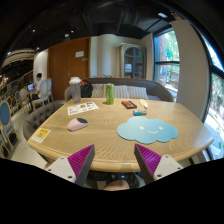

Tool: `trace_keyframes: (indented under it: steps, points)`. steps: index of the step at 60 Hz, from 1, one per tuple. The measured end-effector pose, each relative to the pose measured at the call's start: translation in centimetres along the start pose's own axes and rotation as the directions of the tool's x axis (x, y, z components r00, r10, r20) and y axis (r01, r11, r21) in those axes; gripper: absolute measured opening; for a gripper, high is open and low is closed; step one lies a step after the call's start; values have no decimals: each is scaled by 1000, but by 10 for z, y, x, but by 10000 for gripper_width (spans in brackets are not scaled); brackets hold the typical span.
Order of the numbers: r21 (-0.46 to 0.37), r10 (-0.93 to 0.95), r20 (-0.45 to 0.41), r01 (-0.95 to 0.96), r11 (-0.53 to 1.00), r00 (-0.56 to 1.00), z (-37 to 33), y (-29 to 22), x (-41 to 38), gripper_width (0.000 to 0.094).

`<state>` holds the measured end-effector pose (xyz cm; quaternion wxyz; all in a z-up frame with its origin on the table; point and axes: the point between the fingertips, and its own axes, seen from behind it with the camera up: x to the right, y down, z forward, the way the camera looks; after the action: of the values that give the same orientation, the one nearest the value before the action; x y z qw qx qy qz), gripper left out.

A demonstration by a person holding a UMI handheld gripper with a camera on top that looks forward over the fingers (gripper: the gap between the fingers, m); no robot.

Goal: Arrange mouse

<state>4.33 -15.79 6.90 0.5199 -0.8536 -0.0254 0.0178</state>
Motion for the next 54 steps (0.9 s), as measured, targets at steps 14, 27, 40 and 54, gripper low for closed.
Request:
trace_keyframes:
  steps: [14,27,40,54]
  points:
    - [-17,-19,63,20,1000,998,24,-4,-64,834]
    - [-92,-21,183,38,995,983,90,3,-146,833]
    - [-181,16,235,28,983,972,155,10,-199,830]
    - [-190,54,197,-16,982,979,208,-19,-210,814]
